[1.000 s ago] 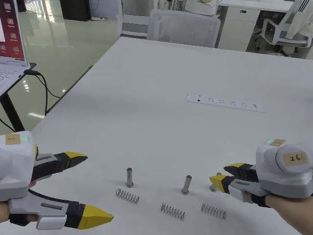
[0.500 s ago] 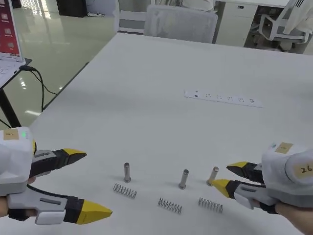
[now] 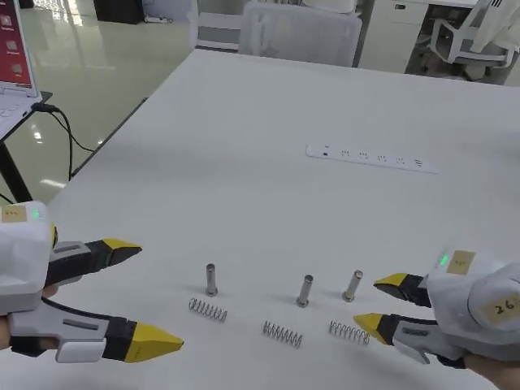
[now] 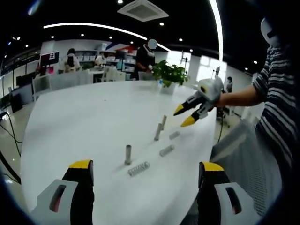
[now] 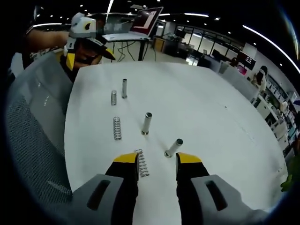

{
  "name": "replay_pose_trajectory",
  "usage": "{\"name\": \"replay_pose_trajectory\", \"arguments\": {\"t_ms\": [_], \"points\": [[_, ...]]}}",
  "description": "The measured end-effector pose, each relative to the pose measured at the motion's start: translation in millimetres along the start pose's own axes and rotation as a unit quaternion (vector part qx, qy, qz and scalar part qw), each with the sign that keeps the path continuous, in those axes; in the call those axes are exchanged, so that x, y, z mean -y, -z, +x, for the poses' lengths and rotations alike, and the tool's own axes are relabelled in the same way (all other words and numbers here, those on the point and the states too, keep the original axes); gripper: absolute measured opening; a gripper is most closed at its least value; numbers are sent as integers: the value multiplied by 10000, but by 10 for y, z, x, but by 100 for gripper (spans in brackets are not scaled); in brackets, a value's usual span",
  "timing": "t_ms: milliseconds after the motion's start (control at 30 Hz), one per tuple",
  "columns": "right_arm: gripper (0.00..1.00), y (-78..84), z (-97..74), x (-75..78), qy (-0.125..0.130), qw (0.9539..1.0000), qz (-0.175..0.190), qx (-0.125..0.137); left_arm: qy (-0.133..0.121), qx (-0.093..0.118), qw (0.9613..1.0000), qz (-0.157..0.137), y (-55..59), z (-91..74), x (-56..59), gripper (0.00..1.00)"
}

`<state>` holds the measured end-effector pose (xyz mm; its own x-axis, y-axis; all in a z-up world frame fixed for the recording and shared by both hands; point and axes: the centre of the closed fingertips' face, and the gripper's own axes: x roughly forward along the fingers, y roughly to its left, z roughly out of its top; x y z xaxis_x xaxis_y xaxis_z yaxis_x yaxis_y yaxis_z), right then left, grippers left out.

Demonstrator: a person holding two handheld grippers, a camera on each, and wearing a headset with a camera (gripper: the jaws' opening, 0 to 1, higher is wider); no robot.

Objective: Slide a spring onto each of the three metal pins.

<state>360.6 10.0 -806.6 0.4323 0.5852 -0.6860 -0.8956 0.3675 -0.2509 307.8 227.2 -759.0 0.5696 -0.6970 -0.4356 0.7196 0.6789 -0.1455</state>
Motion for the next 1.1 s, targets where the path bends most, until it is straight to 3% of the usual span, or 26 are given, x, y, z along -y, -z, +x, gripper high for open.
{"name": "replay_pose_trajectory", "arguments": {"t_ms": [333, 467, 867, 1100], "points": [[29, 65, 24, -141, -281, 9979, -547, -219, 9, -56, 10000, 7, 39, -5, 10, 89], [24, 138, 45, -157, -342, 9951, -825, -429, 20, -80, 10000, -9, 52, -13, 17, 89], [16, 236, 171, -242, -636, 9897, -1111, -644, 40, -147, 9999, 6, 84, -33, 41, 88], [12, 277, 267, -231, -776, 9889, -1022, -747, 20, -153, 9999, -7, 88, -63, 32, 88]]}}
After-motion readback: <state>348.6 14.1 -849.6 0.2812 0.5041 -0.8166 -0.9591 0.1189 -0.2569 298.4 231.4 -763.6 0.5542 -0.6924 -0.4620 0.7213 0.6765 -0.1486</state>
